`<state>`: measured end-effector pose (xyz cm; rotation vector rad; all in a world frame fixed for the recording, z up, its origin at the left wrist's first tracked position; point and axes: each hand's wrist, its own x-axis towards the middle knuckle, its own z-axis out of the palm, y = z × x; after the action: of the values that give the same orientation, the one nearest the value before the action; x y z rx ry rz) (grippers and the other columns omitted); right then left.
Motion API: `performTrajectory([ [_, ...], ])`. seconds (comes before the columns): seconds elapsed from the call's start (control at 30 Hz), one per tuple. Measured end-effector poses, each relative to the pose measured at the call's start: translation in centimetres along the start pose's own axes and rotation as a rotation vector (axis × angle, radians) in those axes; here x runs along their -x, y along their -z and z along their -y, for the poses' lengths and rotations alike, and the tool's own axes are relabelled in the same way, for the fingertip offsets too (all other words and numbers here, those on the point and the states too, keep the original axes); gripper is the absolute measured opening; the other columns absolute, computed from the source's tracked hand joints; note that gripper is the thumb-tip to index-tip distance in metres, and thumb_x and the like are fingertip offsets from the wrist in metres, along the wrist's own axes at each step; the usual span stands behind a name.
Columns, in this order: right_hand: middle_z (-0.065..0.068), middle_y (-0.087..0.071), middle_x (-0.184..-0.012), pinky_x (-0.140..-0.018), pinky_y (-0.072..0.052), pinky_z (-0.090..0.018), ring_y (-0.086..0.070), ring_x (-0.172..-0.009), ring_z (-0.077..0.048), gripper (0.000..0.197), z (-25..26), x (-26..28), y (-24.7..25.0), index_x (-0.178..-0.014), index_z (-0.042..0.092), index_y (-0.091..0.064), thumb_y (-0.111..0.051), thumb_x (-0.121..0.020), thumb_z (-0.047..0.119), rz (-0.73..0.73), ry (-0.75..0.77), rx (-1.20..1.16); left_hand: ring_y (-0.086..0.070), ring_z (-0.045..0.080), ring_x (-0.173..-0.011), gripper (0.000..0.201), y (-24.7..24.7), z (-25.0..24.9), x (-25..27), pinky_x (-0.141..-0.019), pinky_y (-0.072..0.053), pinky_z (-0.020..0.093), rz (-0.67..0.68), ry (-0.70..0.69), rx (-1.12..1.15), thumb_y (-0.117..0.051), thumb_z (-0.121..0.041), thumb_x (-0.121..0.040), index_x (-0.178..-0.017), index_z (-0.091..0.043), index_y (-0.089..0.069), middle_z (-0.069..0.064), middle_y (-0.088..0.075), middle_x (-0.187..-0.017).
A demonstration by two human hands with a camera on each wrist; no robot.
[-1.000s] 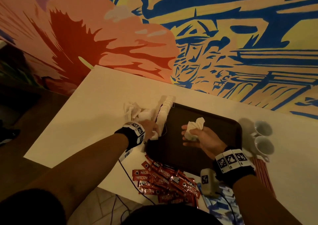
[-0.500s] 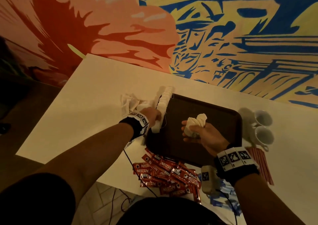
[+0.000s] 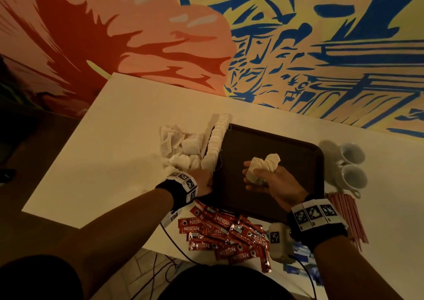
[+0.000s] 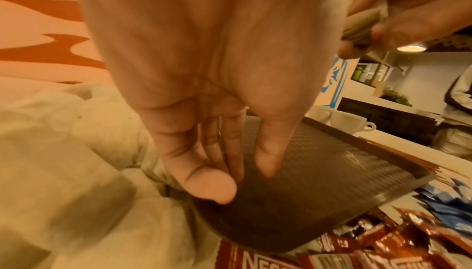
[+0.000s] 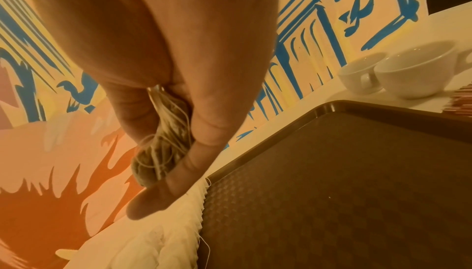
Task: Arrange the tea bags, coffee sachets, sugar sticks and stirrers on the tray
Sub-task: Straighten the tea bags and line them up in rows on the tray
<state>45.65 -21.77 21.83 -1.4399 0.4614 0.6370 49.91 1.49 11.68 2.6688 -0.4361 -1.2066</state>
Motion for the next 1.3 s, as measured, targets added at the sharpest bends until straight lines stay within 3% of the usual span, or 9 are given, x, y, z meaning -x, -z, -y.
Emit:
performTrajectory([
  [0.17,-0.019,-0.068,-0.120,-0.086,-0.060,-0.042,-0.068,-0.106,-0.030,0.024,0.2,0.1,-0.1,-0.121,0.010,-0.068,-0.050,-0.104,0.008,0.007,0.017,-0.019,-0.062,0.026,-0.112,0.037,0.1,-0.1,-0.4,-0.097,-0.052,0.038,-0.059,0.054,0.039,-0.059,-0.033,-0.095,-0.127,-0.015,-0.064,0.005,-0.064,-0.124],
  [0.43,-0.018,-0.072,-0.117,-0.083,-0.061,-0.041,-0.069,-0.111,-0.033,0.030,0.2,0.7,0.1,-0.129,0.008,-0.059,-0.055,-0.100,0.002,0.022,0.037,-0.106,-0.063,0.026,-0.109,0.035,1.0,-0.4,1.0,-0.094,-0.052,0.037,-0.093,0.048,0.079,-0.057,-0.036,-0.096,-0.122,-0.015,-0.068,0.005,-0.065,-0.123],
  [0.57,-0.015,-0.074,-0.113,-0.086,-0.061,-0.043,-0.071,-0.108,-0.029,0.029,0.9,1.4,0.4,-0.126,0.013,-0.056,-0.059,-0.099,0.004,0.020,0.076,-0.173,-0.062,0.019,-0.108,0.032,3.1,-1.6,3.8,-0.096,-0.050,0.033,-0.233,-0.012,0.241,-0.061,-0.040,-0.094,-0.116,-0.018,-0.069,0.000,-0.068,-0.118],
  [0.73,-0.014,-0.068,-0.121,-0.082,-0.063,-0.041,-0.069,-0.109,-0.029,0.036,2.7,2.8,0.7,-0.126,0.008,-0.059,-0.068,-0.092,0.004,0.005,0.128,-0.291,-0.065,0.011,-0.098,0.029,6.5,-5.2,8.6,-0.074,-0.048,0.015,-0.446,-0.117,0.618,-0.065,-0.039,-0.094,-0.119,-0.025,-0.068,-0.007,-0.066,-0.119],
  [0.83,-0.011,-0.072,-0.113,-0.077,-0.063,-0.037,-0.073,-0.101,-0.024,0.029,3.7,4.1,0.9,-0.120,0.007,-0.063,-0.068,-0.091,0.002,0.044,0.197,-0.311,-0.069,0.016,-0.093,0.029,7.7,-8.1,11.4,-0.065,-0.054,0.019,-0.447,-0.219,0.817,-0.067,-0.034,-0.094,-0.121,-0.024,-0.067,-0.007,-0.067,-0.115],
  [0.93,-0.010,-0.077,-0.108,-0.073,-0.063,-0.035,-0.075,-0.096,-0.024,0.026,4.2,5.4,1.6,-0.116,0.008,-0.067,-0.070,-0.090,0.003,0.073,0.251,-0.286,-0.069,0.012,-0.093,0.028,7.9,-10.5,13.2,-0.071,-0.055,0.020,-0.409,-0.297,0.884,-0.069,-0.028,-0.093,-0.120,-0.024,-0.067,-0.007,-0.069,-0.109],
  [1.07,-0.012,-0.076,-0.108,-0.070,-0.063,-0.034,-0.075,-0.096,-0.026,0.028,4.2,6.9,2.8,-0.112,0.008,-0.069,-0.077,-0.086,0.009,0.061,0.310,-0.194,-0.069,0.013,-0.092,0.021,7.2,-13.2,13.9,-0.078,-0.058,0.033,-0.425,-0.337,0.963,-0.074,-0.025,-0.089,-0.110,-0.020,-0.069,-0.006,-0.071,-0.097],
  [1.2,-0.010,-0.077,-0.101,-0.065,-0.060,-0.032,-0.075,-0.090,-0.022,0.033,3.7,8.2,4.2,-0.111,0.007,-0.068,-0.081,-0.083,0.017,0.046,0.329,-0.133,-0.067,0.015,-0.082,0.010,6.1,-15.7,14.5,-0.073,-0.055,0.033,-0.492,-0.338,0.961,-0.073,-0.021,-0.090,-0.092,-0.016,-0.065,0.002,-0.071,-0.088],
  [1.3,-0.007,-0.078,-0.093,-0.062,-0.058,-0.031,-0.073,-0.084,-0.020,0.026,3.0,9.3,5.3,-0.104,0.012,-0.073,-0.082,-0.083,0.024,0.042,0.363,-0.060,-0.067,0.014,-0.079,0.009,5.2,-17.0,15.1,-0.070,-0.055,0.030,-0.481,-0.328,0.920,-0.073,-0.020,-0.090,-0.095,-0.018,-0.066,0.009,-0.072,-0.096],
])
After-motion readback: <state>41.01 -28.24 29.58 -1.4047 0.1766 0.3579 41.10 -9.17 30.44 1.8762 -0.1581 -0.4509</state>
